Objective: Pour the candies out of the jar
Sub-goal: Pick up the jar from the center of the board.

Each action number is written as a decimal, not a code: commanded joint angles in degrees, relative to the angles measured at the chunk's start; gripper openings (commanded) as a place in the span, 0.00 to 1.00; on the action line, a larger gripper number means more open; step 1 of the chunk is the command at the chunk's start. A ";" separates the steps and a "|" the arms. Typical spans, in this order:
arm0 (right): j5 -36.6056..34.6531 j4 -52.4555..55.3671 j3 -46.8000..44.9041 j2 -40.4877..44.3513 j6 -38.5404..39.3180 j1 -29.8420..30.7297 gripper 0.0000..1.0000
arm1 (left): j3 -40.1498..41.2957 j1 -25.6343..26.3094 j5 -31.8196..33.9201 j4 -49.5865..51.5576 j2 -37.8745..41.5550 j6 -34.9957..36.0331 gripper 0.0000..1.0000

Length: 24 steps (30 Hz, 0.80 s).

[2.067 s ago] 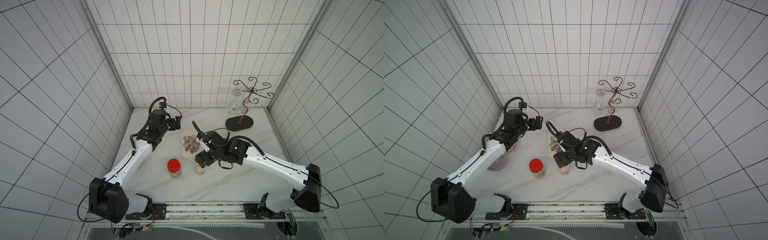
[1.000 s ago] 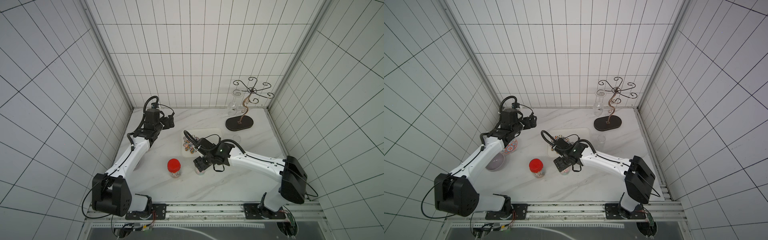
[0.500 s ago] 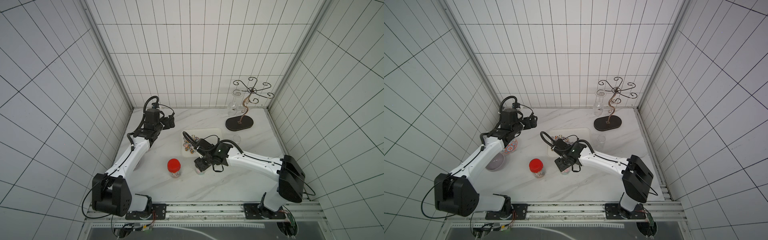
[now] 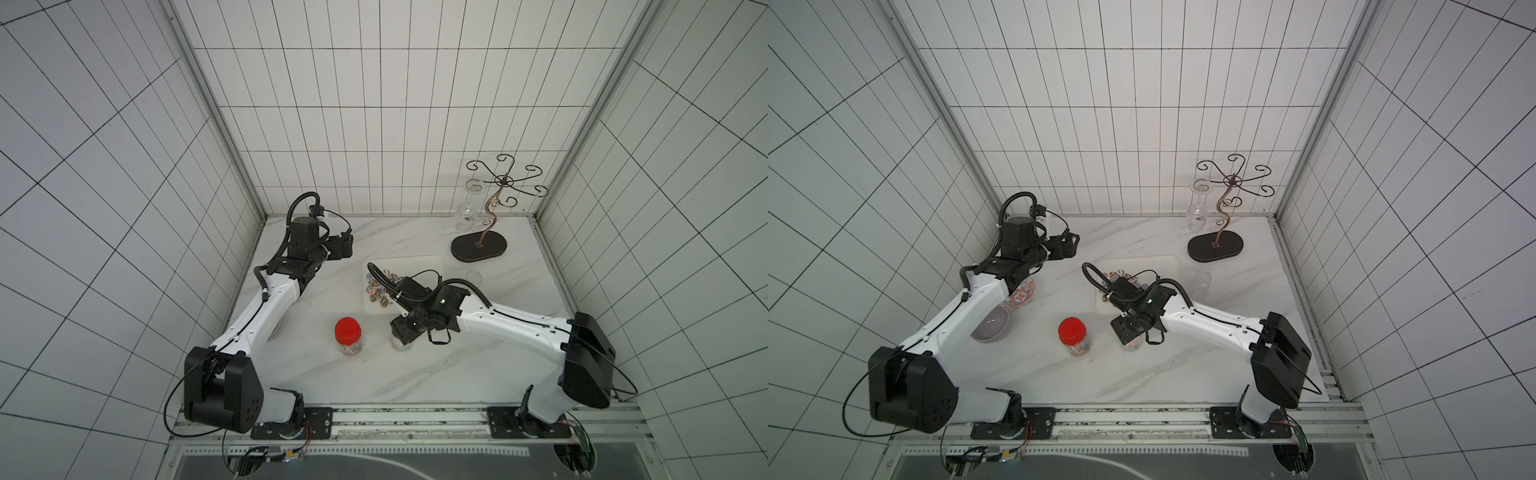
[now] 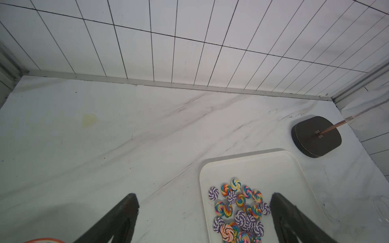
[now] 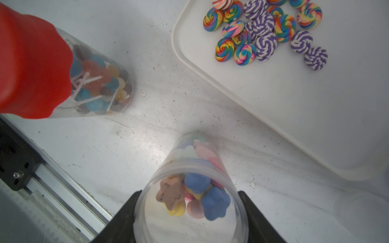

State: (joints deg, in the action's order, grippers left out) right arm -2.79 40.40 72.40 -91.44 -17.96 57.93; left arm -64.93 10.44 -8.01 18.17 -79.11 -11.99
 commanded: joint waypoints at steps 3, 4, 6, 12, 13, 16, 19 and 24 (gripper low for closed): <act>4.54 1.15 0.45 5.51 2.55 -5.39 0.36 | 1.03 -0.18 -12.26 -3.24 1.07 7.51 0.97; 5.35 1.48 0.69 6.08 3.04 -6.49 0.36 | 0.98 -0.15 -15.45 -3.08 0.89 9.25 0.97; 7.50 2.39 1.39 6.98 4.24 -9.39 0.35 | 0.81 -0.20 -21.93 -1.49 0.51 12.73 0.97; 12.64 4.97 3.24 9.06 8.56 -19.21 0.33 | 3.27 -0.07 -40.62 0.11 1.13 22.40 0.97; 13.66 5.12 3.64 9.24 9.04 -20.82 0.33 | 3.92 -0.07 -42.42 0.19 2.12 24.09 0.97; 17.06 5.12 4.94 9.28 10.16 -24.95 0.33 | 6.84 0.77 -42.87 -0.45 5.97 28.01 0.97; 21.30 5.04 7.17 8.53 11.00 -27.82 0.32 | 9.71 2.29 -42.56 -2.43 9.21 28.33 0.97; 27.92 5.55 11.91 6.35 11.98 -29.36 0.32 | 10.16 6.68 -41.72 -0.29 10.23 30.60 0.97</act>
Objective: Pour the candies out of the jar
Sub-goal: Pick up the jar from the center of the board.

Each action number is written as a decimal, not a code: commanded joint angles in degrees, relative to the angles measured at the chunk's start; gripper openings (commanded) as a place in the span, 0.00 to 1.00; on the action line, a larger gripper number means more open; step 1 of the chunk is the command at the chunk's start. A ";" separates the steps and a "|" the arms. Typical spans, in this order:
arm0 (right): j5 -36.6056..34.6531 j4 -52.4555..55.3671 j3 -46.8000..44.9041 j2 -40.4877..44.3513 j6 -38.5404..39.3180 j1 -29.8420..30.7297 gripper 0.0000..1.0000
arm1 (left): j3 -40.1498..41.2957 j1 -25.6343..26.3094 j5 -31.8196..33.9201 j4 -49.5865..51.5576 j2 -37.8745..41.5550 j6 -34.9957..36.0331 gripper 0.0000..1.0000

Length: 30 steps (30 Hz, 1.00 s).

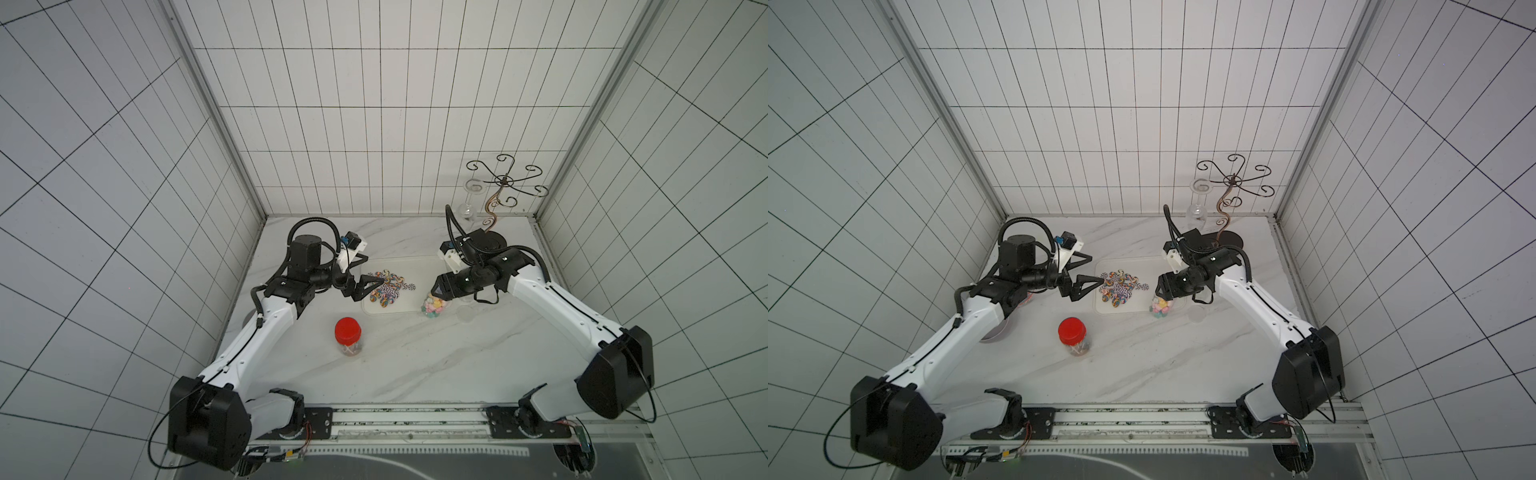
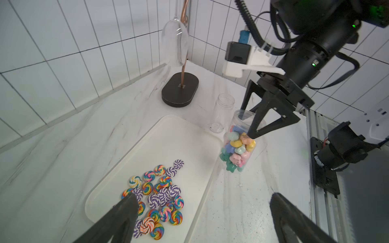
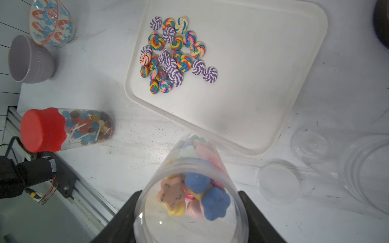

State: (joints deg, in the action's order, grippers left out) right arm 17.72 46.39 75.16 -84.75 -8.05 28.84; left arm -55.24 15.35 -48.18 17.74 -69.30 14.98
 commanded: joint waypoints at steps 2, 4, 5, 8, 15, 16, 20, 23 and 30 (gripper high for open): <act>10.23 -0.44 11.20 -1.30 1.95 -0.27 0.32 | 0.13 3.83 -0.38 1.85 0.28 5.04 0.97; 11.98 -0.25 13.41 -2.22 1.67 -0.19 0.31 | -0.12 5.15 -0.23 3.47 -0.09 6.24 0.97; 12.73 -0.17 14.73 -2.66 1.59 -0.27 0.31 | -0.29 5.74 0.01 4.32 -0.27 6.71 0.97; 14.82 0.10 18.37 -3.53 1.12 -0.25 0.30 | -0.33 7.07 1.21 5.07 -1.10 7.52 0.97; 19.89 -2.04 21.16 -4.29 -1.23 0.10 0.29 | -1.16 8.50 0.83 4.76 -3.47 6.65 0.97; 20.55 -2.46 21.32 -4.28 -1.62 0.09 0.29 | -0.94 8.86 1.69 4.72 -3.39 6.88 0.97; 24.07 -3.48 21.45 -4.09 -2.93 0.50 0.29 | -0.65 9.17 3.74 3.38 -3.41 6.34 0.97; 26.17 -3.42 21.44 -4.00 -3.02 0.91 0.29 | -0.46 9.17 3.86 2.68 -3.28 6.29 0.97; 29.22 -3.06 20.82 -3.67 -3.02 1.79 0.28 | -0.57 9.17 3.56 2.74 -3.76 5.94 0.97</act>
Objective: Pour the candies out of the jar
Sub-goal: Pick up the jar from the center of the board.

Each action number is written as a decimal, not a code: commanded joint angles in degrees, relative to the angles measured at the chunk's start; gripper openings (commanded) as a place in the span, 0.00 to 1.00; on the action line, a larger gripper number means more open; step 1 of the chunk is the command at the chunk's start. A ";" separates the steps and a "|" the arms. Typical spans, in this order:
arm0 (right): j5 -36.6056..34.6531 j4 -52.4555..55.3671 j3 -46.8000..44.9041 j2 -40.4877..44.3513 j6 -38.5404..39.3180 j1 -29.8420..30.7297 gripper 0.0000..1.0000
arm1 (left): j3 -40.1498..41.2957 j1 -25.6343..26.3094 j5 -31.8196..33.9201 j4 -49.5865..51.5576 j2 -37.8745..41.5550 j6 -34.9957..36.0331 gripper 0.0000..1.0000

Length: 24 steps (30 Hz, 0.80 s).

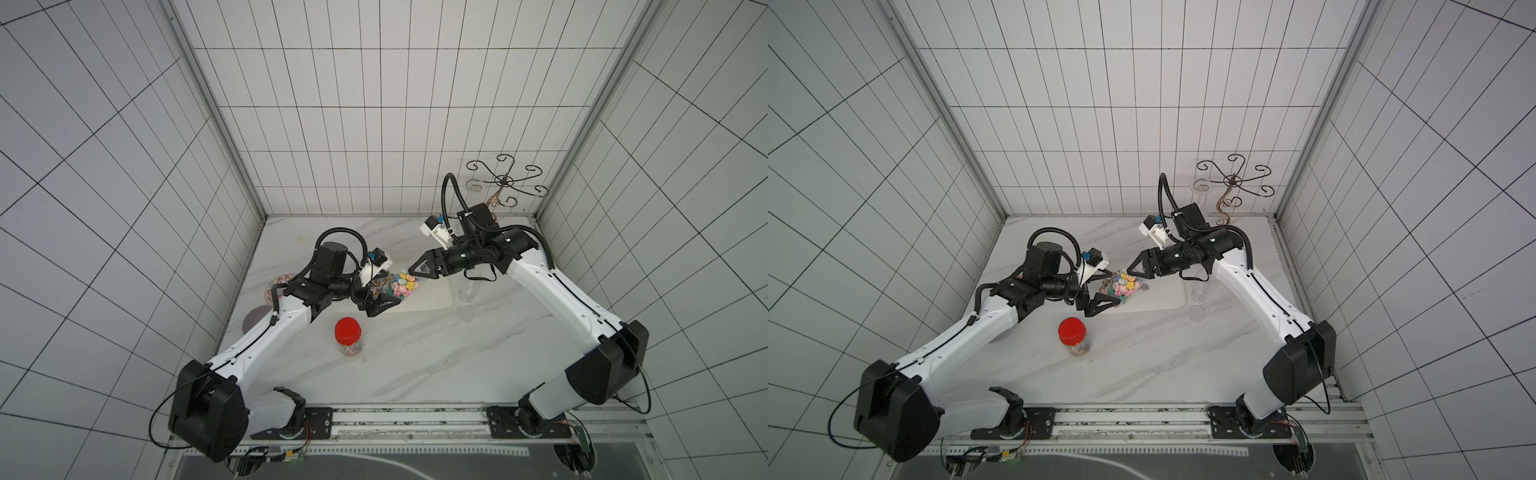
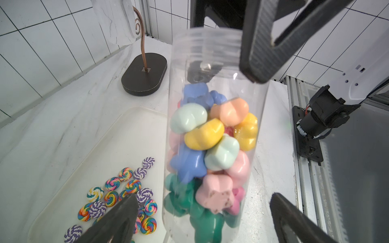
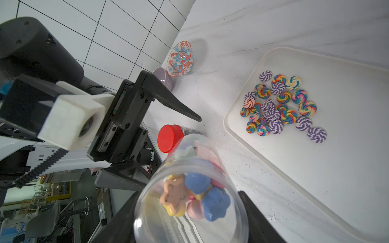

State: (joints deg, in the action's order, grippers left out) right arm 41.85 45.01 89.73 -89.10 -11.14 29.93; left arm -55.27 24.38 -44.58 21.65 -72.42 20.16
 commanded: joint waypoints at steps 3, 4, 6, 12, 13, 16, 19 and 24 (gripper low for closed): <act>5.74 -1.69 6.56 0.86 -0.03 1.10 0.28 | -0.63 0.12 -0.21 -0.87 -0.53 0.92 0.97; 6.21 -1.53 6.84 0.86 0.14 1.09 0.28 | -0.63 0.14 -0.29 -0.66 -0.36 1.01 0.97; 6.73 -1.11 7.49 0.60 0.24 1.09 0.28 | -0.55 0.14 -0.56 -0.39 -0.17 1.11 0.97; 7.57 -0.63 8.93 -0.53 0.55 1.40 0.28 | -0.76 0.49 -1.73 0.48 -0.02 1.35 0.97; 7.55 -0.71 9.01 -0.55 0.46 1.45 0.28 | -0.77 0.58 -1.73 0.66 0.00 1.45 0.97; 7.55 -1.03 8.96 -0.54 0.28 1.57 0.28 | -0.87 0.76 -1.79 0.85 -0.22 1.62 0.95; 7.46 -1.15 8.67 -0.57 0.33 1.71 0.28 | -1.15 0.76 -1.81 1.19 -0.27 1.75 0.85; 7.48 -0.81 8.14 -1.07 0.81 1.63 0.28 | -1.34 0.76 -2.24 1.55 -0.04 1.81 0.75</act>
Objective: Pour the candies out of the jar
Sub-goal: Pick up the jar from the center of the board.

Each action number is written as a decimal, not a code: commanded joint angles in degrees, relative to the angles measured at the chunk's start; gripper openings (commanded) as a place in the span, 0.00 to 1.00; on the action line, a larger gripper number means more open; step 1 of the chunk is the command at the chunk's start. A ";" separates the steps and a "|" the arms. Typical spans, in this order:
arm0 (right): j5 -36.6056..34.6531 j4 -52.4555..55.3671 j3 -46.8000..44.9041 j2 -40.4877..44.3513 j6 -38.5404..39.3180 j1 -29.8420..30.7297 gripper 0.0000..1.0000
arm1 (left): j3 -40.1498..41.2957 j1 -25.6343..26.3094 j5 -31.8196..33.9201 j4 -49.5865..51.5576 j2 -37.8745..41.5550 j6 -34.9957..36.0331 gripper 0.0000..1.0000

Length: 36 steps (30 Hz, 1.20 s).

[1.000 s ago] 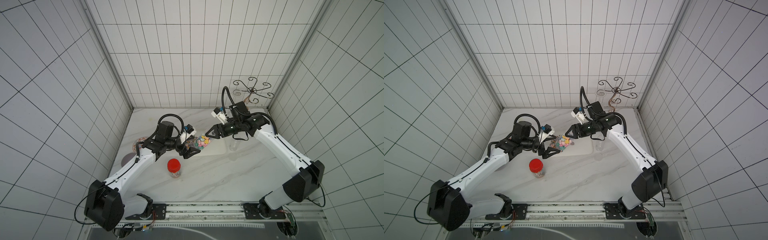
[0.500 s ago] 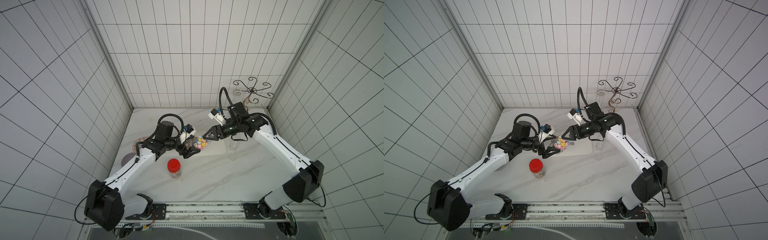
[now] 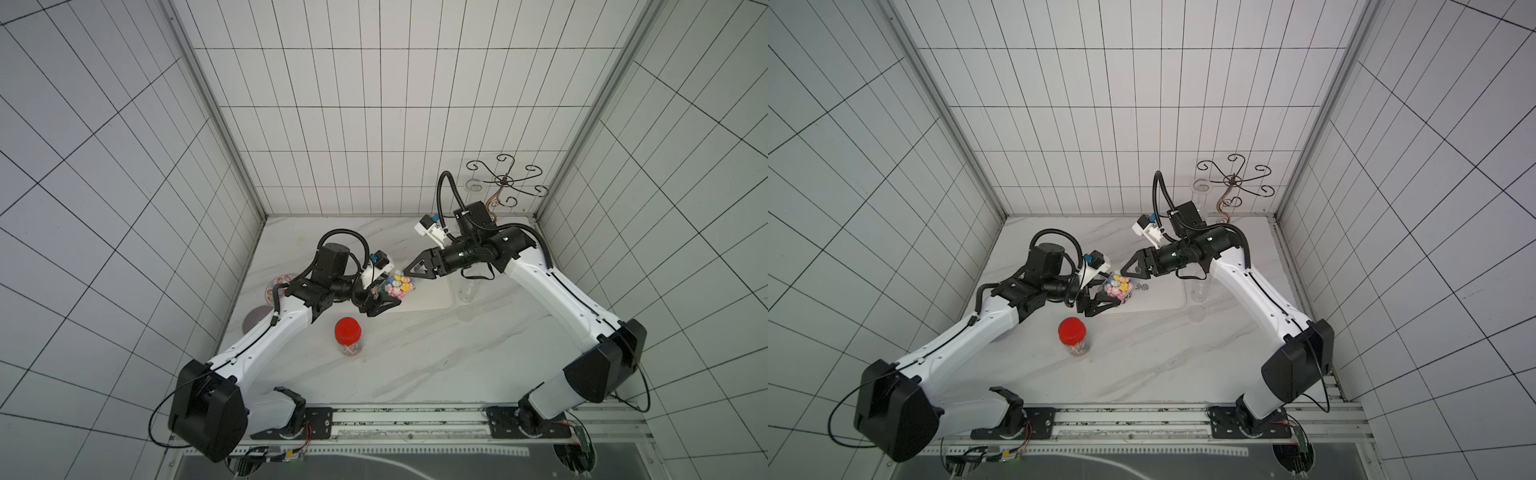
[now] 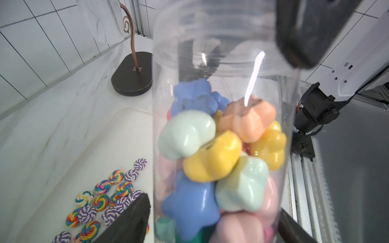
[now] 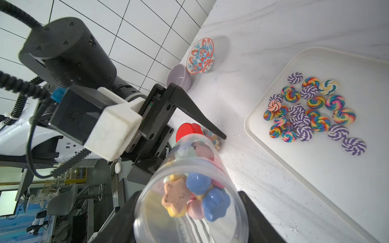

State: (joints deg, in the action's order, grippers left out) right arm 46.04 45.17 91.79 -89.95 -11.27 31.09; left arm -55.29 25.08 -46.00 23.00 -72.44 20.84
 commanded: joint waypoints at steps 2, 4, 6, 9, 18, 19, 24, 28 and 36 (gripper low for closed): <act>3.27 -0.96 6.11 -0.40 1.09 0.51 0.28 | -1.41 0.06 -0.79 0.28 0.24 1.11 0.75; 3.27 -0.96 6.25 -0.62 1.05 0.53 0.28 | -1.43 0.06 -0.82 0.29 0.45 1.08 0.75; 3.28 -0.96 6.22 -0.75 1.07 0.50 0.29 | -1.43 0.01 -0.79 0.29 0.72 1.13 0.75; 2.97 -0.96 6.11 -0.92 1.16 0.52 0.31 | -1.40 0.06 -1.36 0.29 0.86 1.04 0.63; 3.09 -0.95 5.92 -1.45 1.42 0.47 0.31 | -1.66 0.06 -1.46 0.37 0.90 0.91 0.47; 3.09 -0.95 5.92 -1.45 1.42 0.55 0.32 | -1.69 0.06 -1.36 0.37 0.92 0.87 0.47; 2.83 -0.96 5.95 -1.37 1.51 0.54 0.51 | -1.76 0.22 1.01 0.68 1.50 1.02 0.47; 2.69 -0.96 5.95 -1.19 1.86 0.51 0.68 | -1.31 1.26 5.66 0.67 2.84 1.57 0.47; 1.71 -1.00 6.45 -1.20 1.25 -0.03 0.89 | -1.33 2.34 10.86 1.09 4.56 1.48 0.47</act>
State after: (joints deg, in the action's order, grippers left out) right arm 47.03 44.49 92.14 -91.15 -10.68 31.07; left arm -55.29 27.09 -37.56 25.34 -70.04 21.50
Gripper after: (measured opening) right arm 0.880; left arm 0.620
